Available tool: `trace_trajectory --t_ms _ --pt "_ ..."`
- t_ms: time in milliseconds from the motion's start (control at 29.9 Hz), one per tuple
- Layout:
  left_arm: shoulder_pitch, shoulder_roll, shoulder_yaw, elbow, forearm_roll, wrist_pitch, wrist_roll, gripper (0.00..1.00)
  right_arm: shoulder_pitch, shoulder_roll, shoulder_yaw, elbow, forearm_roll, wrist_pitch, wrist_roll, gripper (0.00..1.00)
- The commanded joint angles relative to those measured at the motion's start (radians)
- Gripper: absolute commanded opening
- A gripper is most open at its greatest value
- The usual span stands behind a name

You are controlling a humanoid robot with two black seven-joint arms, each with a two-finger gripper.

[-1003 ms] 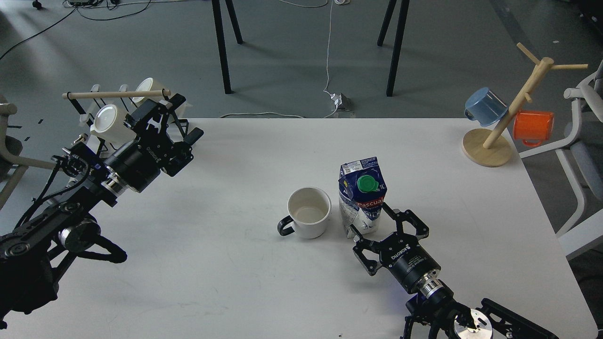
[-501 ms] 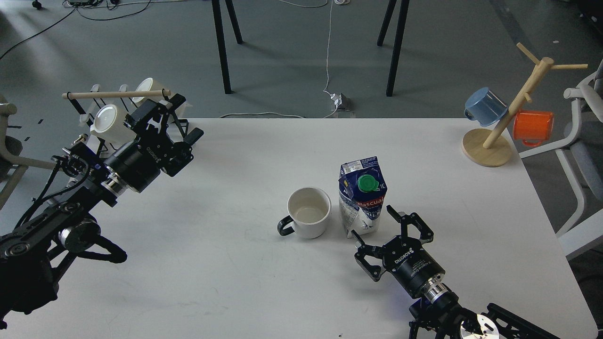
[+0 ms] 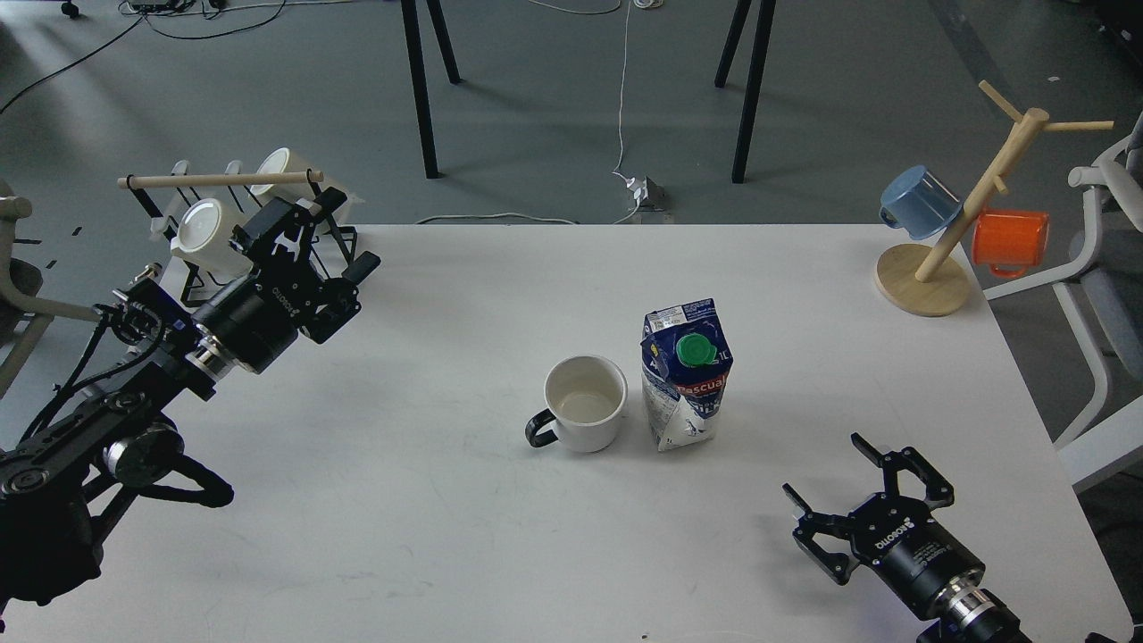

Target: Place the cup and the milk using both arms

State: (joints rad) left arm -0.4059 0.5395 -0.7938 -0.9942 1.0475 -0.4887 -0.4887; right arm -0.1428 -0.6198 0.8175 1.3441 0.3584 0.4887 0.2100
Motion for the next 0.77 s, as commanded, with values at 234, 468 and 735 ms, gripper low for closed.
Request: trace_trajectory --t_ms 234,468,735 --pt "0.007 0.144 -0.045 -0.004 -0.159 0.000 0.000 0.98 0.219 -0.163 0.250 -0.088 0.042 0.000 0.002 0.97" --pt "0.047 0.206 -0.048 -0.004 -0.270 0.000 0.000 0.99 0.387 -0.163 0.183 -0.183 0.037 0.000 0.002 0.97" --pt "0.059 0.208 -0.070 -0.011 -0.291 0.000 0.000 0.99 0.453 -0.164 0.172 -0.214 0.031 0.000 0.002 0.97"
